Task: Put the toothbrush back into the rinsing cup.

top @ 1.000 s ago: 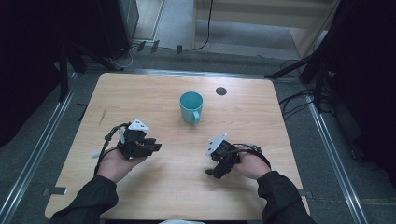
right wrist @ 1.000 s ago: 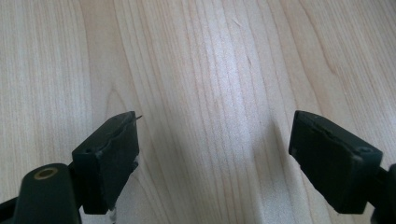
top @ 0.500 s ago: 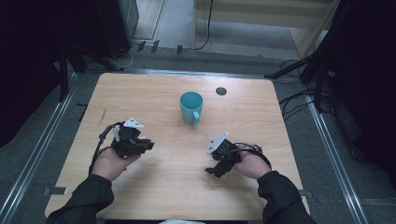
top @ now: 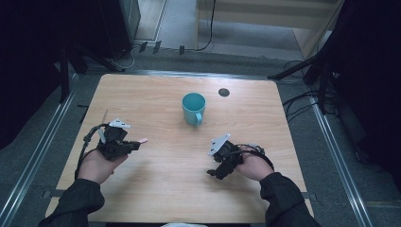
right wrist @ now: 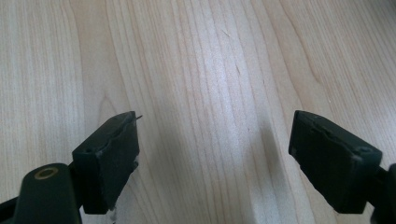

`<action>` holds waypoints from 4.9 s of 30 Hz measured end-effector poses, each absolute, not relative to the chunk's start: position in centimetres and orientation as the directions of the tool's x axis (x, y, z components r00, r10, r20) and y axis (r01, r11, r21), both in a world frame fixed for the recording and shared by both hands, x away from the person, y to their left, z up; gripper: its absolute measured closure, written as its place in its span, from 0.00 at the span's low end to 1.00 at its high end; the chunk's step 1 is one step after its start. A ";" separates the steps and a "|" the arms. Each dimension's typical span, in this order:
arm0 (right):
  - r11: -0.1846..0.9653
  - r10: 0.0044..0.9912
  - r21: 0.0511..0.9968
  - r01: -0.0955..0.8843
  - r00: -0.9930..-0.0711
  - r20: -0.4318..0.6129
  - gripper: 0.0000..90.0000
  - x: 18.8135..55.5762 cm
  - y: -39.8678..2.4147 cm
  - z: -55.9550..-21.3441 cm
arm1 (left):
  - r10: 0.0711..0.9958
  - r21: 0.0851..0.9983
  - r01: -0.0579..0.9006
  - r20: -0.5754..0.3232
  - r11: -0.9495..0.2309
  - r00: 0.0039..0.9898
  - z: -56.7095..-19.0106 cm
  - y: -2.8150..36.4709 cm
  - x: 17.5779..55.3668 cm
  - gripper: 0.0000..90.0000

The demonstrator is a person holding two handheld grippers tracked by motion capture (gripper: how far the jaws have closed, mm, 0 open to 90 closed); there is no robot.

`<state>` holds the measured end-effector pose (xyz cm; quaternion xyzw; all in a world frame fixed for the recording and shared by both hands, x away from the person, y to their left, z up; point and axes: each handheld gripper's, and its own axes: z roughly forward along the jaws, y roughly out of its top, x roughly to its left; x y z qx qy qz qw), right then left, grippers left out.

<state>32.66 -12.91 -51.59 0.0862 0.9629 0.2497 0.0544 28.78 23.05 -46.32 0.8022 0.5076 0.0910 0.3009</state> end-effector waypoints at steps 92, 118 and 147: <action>0.852 0.216 0.498 0.163 -0.975 -0.050 0.18 32.3 -13.3 -51.1 | 0.974 0.416 0.905 -0.151 -0.093 0.169 -51.7 32.0 32.7 0.96; 0.849 0.246 0.491 0.193 -0.968 -0.045 0.18 31.6 -14.4 -51.3 | 0.961 0.476 0.871 -0.164 -0.120 0.222 -50.4 29.7 36.0 0.99; 0.839 0.295 0.491 0.235 -0.955 -0.046 0.18 30.3 -16.5 -51.4 | 0.921 0.453 0.853 -0.148 -0.260 0.360 -51.2 24.2 38.8 0.99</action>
